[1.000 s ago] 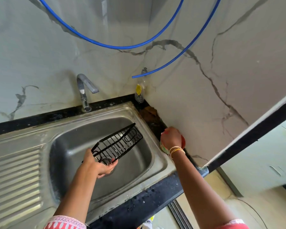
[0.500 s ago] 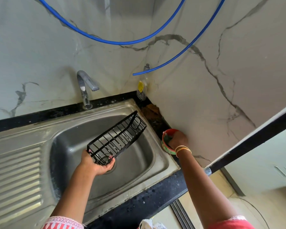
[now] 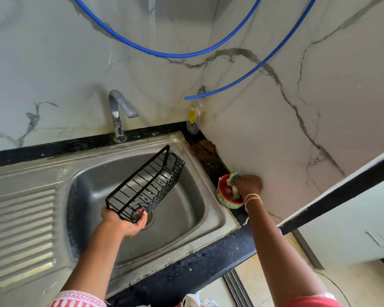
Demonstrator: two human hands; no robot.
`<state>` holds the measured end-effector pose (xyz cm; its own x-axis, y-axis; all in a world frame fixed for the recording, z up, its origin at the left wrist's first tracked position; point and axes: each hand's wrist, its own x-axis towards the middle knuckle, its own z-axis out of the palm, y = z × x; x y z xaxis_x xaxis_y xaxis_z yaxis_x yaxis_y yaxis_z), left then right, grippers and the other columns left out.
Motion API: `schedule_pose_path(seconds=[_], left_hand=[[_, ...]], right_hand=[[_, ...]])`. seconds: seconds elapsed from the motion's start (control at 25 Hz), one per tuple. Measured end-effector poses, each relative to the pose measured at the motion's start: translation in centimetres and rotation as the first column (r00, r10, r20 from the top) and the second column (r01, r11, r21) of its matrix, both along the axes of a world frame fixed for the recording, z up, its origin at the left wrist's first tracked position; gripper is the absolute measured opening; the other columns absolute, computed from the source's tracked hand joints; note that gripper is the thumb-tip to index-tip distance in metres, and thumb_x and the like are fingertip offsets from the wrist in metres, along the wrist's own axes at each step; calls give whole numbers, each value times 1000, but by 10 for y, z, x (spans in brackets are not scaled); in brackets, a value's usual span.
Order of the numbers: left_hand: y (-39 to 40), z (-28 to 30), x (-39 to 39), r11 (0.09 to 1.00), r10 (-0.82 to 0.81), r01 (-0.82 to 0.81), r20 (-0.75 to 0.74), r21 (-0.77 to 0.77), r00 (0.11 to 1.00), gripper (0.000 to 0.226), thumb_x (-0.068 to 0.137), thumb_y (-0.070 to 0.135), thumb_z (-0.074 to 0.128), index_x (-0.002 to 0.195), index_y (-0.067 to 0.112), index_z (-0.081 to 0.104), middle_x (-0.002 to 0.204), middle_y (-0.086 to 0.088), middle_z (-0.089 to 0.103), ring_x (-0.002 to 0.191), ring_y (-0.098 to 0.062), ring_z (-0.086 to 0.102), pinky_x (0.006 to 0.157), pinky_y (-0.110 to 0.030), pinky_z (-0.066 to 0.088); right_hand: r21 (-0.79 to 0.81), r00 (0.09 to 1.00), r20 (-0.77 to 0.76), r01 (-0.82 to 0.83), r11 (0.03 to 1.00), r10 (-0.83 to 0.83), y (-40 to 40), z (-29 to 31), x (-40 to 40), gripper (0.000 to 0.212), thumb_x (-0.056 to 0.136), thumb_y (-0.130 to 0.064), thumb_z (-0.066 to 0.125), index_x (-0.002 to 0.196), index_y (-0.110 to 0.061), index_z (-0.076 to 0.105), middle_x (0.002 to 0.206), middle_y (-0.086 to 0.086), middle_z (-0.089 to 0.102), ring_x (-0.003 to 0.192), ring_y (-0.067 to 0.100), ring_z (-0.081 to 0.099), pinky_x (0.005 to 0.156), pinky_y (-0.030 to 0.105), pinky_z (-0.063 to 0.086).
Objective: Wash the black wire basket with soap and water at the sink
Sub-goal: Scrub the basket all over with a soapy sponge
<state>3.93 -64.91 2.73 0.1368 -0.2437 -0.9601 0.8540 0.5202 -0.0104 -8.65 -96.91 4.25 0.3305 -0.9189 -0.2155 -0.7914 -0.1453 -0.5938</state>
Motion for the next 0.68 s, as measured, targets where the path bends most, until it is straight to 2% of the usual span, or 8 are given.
schedule_pose_path(seconds=[0.12,0.24,0.32,0.4,0.44,0.52,0.6,0.68], left_hand=[[5,-6,0,997,72,-70,-60,29,996,78,84,66,36,121,-2,47,122,-30,43,75,-43,57,45,-42,51],[4,-7,-1,996,75,-72,-72,46,995,73,85,62,37,119,-2,48,120,-30,40,74,-42,56,46,-43,50],[3,-6,-1,998,53,-52,-54,32,997,73,85,61,37,119,-3,48,116,-27,45,75,-42,56,49,-44,50],[4,-4,-2,1000,16,-16,-17,13,1000,72,83,59,37,119,-1,52,112,-25,52,76,-42,56,47,-42,50],[5,-2,-3,1000,-9,9,16,5,1000,70,83,58,36,119,0,53,107,-25,54,77,-41,56,48,-40,50],[6,-1,-4,999,-50,50,73,0,996,69,83,58,33,116,2,55,100,-24,55,77,-38,55,50,-35,53],[9,1,-4,997,-73,75,119,-9,990,70,82,59,32,114,3,58,102,-24,55,78,-35,55,53,-36,56],[15,2,-3,997,-80,80,151,1,985,70,81,61,31,110,4,59,107,-24,56,81,-34,55,55,-35,55]], right_hand=[[379,901,342,128,916,-268,-4,10,-3,19,86,-7,57,68,-13,57,51,-3,61,59,19,55,74,38,55],[666,644,522,102,739,-560,7,15,2,9,81,-1,55,84,-8,60,72,8,57,63,22,55,68,38,53],[727,595,578,-65,683,-558,25,20,17,14,85,-1,53,96,-5,61,81,11,62,74,26,61,69,41,53],[643,648,652,-198,740,-393,53,26,37,16,89,-4,55,103,-5,61,84,9,65,77,24,63,69,39,54],[521,694,678,-225,823,-240,67,27,50,19,89,-6,58,107,-4,63,84,6,66,78,22,64,71,38,54],[117,800,582,-257,959,143,90,28,73,29,86,-16,66,114,-8,67,90,3,70,85,19,66,80,34,52],[-236,844,350,-341,910,407,112,26,90,29,85,-21,64,112,-13,68,98,8,70,90,24,65,81,33,51],[-394,829,198,-421,817,523,137,22,98,25,86,-18,60,108,-12,69,96,14,67,86,31,64,74,34,50]])
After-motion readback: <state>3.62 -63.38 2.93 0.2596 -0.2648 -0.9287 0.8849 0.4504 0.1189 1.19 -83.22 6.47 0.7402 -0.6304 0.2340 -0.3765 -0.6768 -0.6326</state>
